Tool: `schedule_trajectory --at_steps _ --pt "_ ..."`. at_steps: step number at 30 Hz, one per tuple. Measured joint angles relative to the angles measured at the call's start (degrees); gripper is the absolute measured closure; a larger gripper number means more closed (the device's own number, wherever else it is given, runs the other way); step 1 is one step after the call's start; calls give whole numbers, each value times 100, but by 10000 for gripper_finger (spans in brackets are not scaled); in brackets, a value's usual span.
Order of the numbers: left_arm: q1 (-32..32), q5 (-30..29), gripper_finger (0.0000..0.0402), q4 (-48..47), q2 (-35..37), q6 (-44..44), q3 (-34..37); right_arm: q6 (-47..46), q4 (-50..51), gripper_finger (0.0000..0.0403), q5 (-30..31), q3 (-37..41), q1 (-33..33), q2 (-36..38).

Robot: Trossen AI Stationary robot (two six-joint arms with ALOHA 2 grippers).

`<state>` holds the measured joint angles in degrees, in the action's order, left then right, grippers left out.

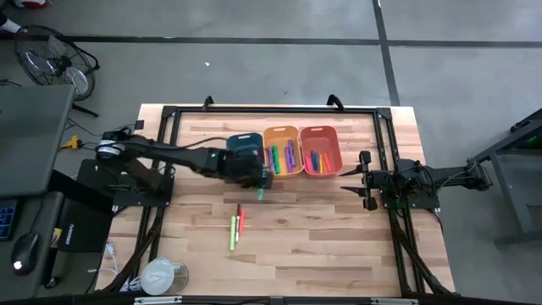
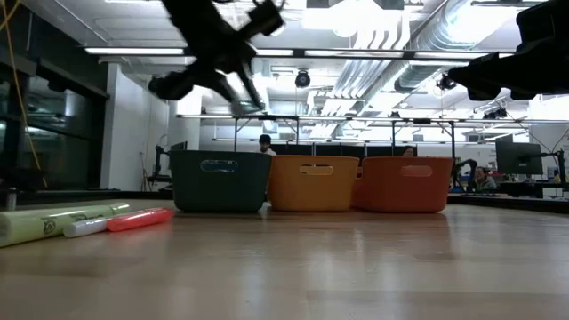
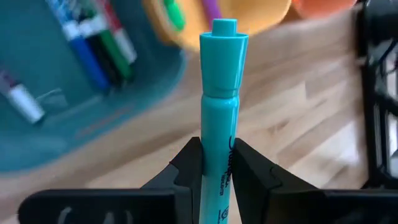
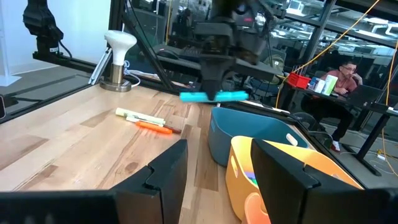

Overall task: Pick & Place Markers
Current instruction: Put the blue highlighter pen into the yellow bin

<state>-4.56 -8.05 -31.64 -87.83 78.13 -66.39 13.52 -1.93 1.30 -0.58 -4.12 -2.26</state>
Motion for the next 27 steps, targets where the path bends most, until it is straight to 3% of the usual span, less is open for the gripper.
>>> schedule_trajectory --at_steps 18,27 --pt "1499 689 343 -1099 -2106 -1073 -3145 0 2 236 -1 0 0 -2" --pt "1804 903 343 -1644 -2726 -908 -3623 0 0 236 -2 0 0 2"
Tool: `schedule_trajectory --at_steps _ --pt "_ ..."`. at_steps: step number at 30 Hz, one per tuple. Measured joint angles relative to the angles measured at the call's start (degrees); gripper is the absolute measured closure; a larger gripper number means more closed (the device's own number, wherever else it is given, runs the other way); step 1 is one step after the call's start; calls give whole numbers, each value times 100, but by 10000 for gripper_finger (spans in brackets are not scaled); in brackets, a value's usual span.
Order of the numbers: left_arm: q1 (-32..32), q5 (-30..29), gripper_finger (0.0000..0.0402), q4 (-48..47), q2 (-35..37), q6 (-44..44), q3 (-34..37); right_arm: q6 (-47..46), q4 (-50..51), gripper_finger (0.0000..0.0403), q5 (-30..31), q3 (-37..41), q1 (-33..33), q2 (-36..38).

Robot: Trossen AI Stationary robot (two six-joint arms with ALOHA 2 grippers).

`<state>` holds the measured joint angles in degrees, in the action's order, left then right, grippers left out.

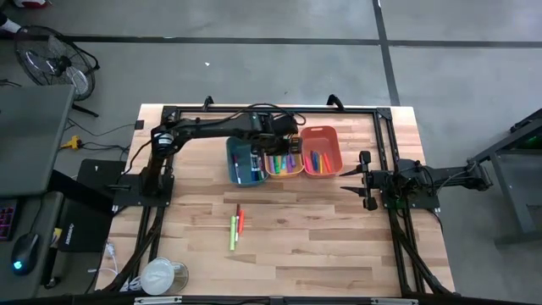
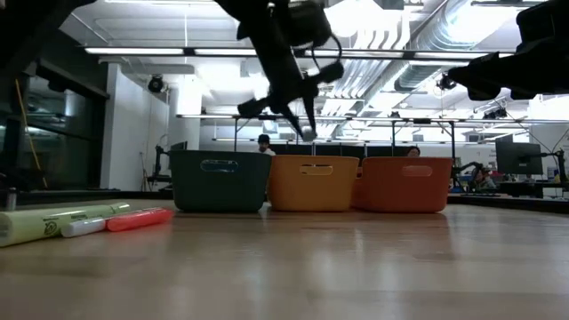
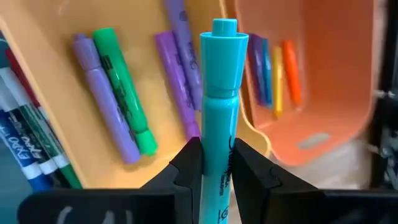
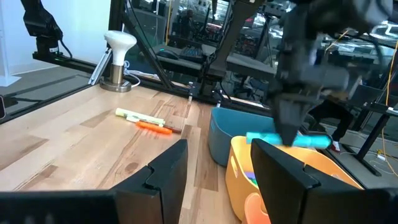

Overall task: Pick & Place Markers
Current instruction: Put the blue highlighter pen into the yellow bin, then put the light green highlighter pen into the yellow bin

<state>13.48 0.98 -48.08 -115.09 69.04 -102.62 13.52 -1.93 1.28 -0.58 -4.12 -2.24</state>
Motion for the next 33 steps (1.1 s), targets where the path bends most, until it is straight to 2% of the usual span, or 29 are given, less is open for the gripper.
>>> schedule_trajectory --at_steps 8,16,29,33 --pt "4 -114 342 -396 -163 176 10 0 2 236 0 2 -1 -4" --pt "4 -305 289 -440 -153 218 12 -1 2 236 2 0 0 -2" --pt "-46 -385 283 -456 -146 54 12 -2 2 236 2 1 0 0" --pt "-216 -506 283 -818 103 17 12 0 2 236 2 0 -2 0"
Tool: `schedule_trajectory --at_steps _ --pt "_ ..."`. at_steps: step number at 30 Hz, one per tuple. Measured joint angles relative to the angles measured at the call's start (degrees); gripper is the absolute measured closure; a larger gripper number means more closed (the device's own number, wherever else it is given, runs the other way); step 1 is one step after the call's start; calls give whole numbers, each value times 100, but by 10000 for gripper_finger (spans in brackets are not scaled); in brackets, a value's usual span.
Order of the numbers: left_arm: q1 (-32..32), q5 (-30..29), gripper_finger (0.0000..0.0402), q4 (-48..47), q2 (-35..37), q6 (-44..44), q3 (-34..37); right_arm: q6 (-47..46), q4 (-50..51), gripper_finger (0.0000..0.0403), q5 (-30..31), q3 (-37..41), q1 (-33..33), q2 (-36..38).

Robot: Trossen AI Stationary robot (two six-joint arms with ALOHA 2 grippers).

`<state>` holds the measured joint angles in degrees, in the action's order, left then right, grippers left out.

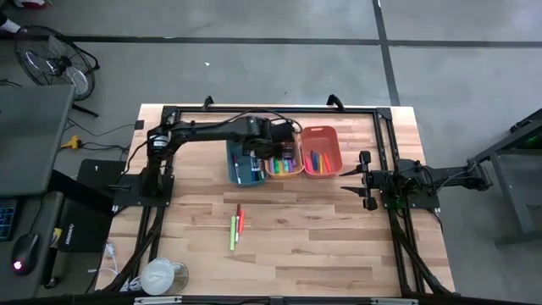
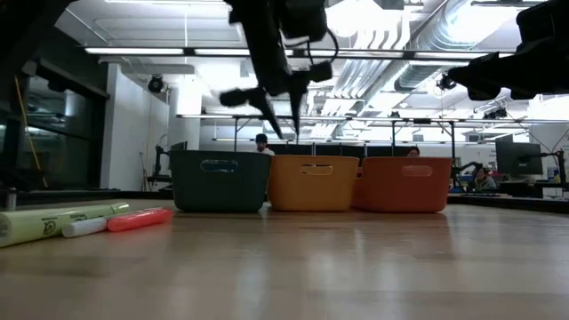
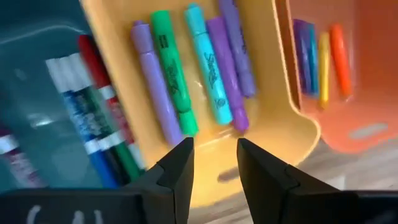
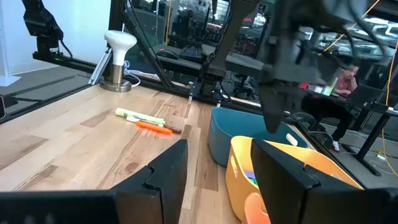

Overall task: Pick & Place Markers
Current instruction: Put the light green highlighter pen into the yellow bin

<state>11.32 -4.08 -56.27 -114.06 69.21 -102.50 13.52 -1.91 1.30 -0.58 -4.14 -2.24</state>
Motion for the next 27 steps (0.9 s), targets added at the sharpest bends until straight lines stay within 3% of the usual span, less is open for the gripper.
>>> schedule_trajectory --at_steps 5,18,27 --pt "-399 -556 283 -805 191 301 2 -1 0 236 0 0 2 0" --pt "-1457 -1172 282 -2751 909 1523 66 0 0 236 -2 0 0 0" --pt "-2505 -1203 282 -2457 2003 2665 1596 0 0 236 0 0 1 -7"
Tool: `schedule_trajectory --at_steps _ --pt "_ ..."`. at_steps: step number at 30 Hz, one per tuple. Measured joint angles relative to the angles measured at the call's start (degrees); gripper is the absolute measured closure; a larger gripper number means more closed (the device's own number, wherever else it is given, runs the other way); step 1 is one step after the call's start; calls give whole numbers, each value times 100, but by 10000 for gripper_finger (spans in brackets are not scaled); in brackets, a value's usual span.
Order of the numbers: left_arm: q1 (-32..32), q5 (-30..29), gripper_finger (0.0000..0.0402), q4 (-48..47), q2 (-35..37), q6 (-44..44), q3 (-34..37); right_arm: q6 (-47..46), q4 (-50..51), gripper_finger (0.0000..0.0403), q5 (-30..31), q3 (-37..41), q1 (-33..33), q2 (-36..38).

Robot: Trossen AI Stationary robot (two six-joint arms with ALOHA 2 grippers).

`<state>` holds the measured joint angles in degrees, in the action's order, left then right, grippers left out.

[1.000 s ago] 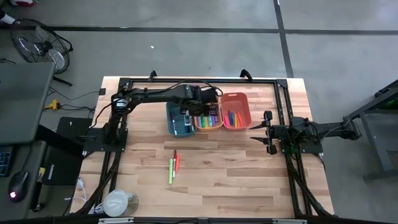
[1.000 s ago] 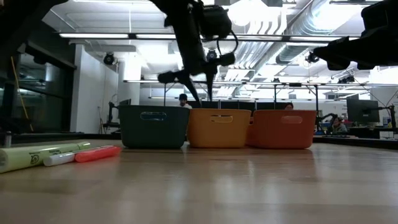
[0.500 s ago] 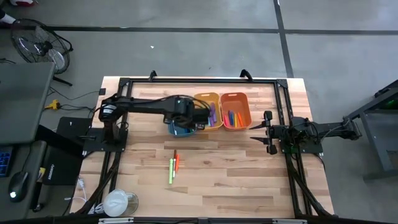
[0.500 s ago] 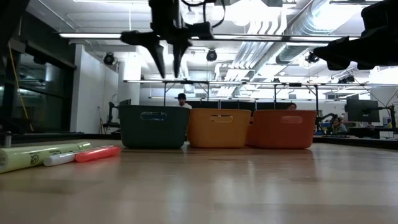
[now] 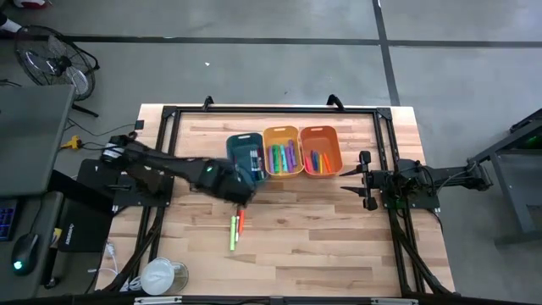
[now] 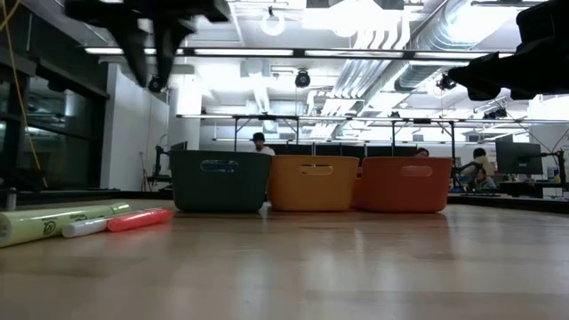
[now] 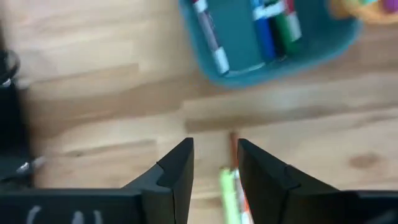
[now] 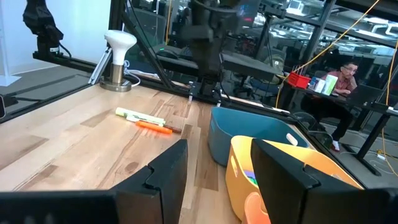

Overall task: Pick & Place Markers
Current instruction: Put the light green highlighter pen into the yellow bin

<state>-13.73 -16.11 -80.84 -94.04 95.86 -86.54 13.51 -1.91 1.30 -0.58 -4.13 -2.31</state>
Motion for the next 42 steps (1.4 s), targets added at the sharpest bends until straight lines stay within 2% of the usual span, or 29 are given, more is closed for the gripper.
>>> schedule_trajectory --at_steps 7,10,20,29,42 --pt "-755 151 282 999 460 697 1124 -1 -2 236 -1 1 0 -21" --pt "-1049 287 282 1084 498 882 1487 0 -2 236 -4 0 -1 -46" --pt "-1684 375 282 3204 456 1268 2417 -1 -2 236 -2 1 1 -46" --pt "-1952 539 282 4115 -73 1810 2417 0 -2 236 -2 0 1 -48" --pt "-1966 1101 282 3752 -906 2347 1675 0 -1 236 -1 0 1 -63"
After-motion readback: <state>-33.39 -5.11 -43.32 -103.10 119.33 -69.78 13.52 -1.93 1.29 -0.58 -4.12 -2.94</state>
